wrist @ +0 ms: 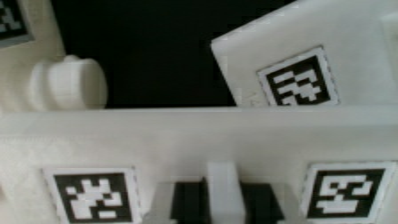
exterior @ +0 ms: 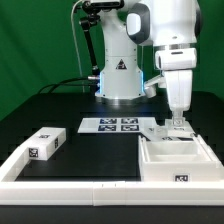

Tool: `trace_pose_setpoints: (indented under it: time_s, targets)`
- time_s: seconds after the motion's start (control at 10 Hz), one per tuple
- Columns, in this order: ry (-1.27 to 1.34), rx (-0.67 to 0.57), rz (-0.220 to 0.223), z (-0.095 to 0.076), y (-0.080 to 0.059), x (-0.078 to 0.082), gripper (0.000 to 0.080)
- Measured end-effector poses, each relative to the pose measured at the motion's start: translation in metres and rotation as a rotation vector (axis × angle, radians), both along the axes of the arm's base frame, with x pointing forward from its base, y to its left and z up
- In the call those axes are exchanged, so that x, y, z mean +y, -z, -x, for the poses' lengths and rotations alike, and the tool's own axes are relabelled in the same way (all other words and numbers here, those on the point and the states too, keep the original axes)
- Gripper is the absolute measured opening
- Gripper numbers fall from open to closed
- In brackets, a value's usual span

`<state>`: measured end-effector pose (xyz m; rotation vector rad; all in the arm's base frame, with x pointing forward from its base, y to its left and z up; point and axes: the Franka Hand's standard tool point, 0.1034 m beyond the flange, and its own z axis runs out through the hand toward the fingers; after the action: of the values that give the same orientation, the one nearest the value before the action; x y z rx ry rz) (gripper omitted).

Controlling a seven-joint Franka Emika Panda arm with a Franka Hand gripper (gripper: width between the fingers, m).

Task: Assemble cabinet

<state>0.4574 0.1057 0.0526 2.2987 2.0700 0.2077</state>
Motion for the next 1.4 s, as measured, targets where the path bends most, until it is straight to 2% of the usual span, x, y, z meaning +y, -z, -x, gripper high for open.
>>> trace_pose_setpoints:
  time_s: [0.5,0.7,1.0,1.4]
  targets:
    - [0.0,0.001,-0.001,-0.0026,0.0012,0.0007,0.0071]
    - [-0.022,0.008,0.004,0.0019,0.0043,-0.0055,0.0071]
    - [-0.027,0.006,0.005,-0.0014,0.0039,-0.0066,0.0071]
    - [-0.03,-0.005,0.002,-0.0078,0.0002,0.0,0.0071]
